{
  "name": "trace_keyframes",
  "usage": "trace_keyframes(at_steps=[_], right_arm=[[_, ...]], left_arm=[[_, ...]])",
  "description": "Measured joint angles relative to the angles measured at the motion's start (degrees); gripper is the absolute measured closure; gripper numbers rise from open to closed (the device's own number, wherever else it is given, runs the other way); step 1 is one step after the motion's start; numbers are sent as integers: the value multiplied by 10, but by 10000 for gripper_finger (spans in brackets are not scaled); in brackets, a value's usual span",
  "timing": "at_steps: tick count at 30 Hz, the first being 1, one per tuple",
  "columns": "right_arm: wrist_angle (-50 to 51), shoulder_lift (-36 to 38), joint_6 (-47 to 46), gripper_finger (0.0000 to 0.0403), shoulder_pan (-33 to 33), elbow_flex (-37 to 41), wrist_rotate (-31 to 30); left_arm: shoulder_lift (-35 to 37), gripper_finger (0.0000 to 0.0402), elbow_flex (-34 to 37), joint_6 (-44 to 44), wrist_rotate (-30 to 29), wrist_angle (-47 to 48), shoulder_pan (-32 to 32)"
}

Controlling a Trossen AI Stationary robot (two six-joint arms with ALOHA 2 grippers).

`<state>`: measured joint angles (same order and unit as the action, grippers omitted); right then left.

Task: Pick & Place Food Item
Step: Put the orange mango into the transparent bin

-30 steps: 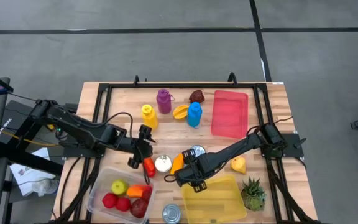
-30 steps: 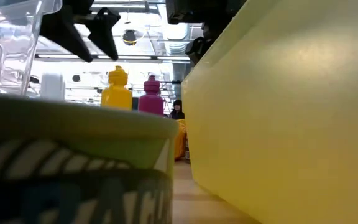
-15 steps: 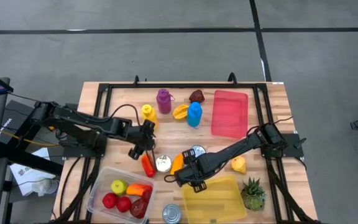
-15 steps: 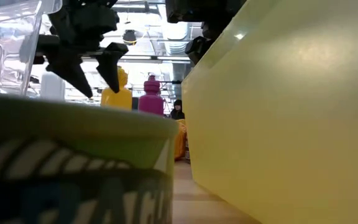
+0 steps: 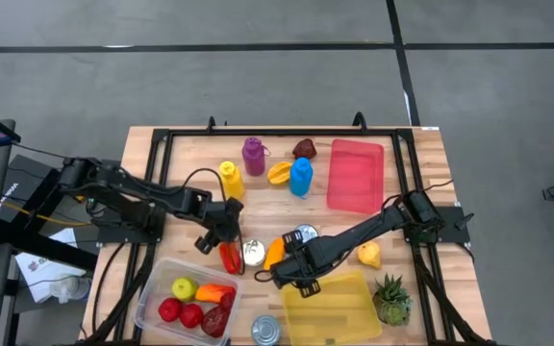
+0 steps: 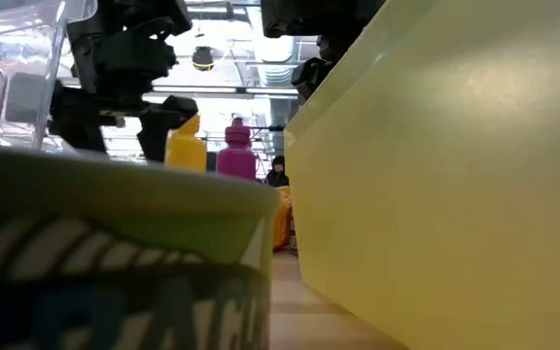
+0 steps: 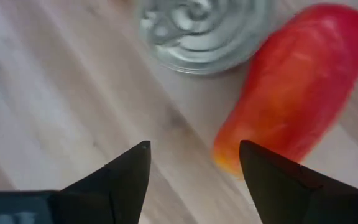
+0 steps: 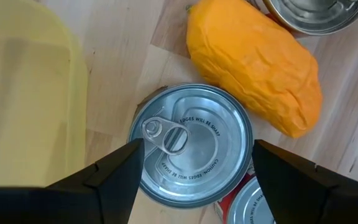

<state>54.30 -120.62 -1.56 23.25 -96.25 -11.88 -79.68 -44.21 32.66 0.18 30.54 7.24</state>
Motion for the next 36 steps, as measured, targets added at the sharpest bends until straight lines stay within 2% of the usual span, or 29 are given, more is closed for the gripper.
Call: trace_keyframes(at_steps=[4,7,10,15,25,36], right_arm=[[3,0,0,117,-1,0,0],[6,0,0,117,-2,0,0],[6,0,0,117,-4,0,0],[8,0,0,117,-7,0,0],[2,0,0,117,-9,0,14],[-1,0,-4,117,-9,0,14]], left_arm=[[-5,148,0,2,4,0,18],[-4,133,0,18,36,-2,31],[-3,125,0,19,44,-2,38],[-2,124,0,18,45,-2,31],[1,124,0,1,109,-14,28],[0,124,0,-19,108,-40,23]])
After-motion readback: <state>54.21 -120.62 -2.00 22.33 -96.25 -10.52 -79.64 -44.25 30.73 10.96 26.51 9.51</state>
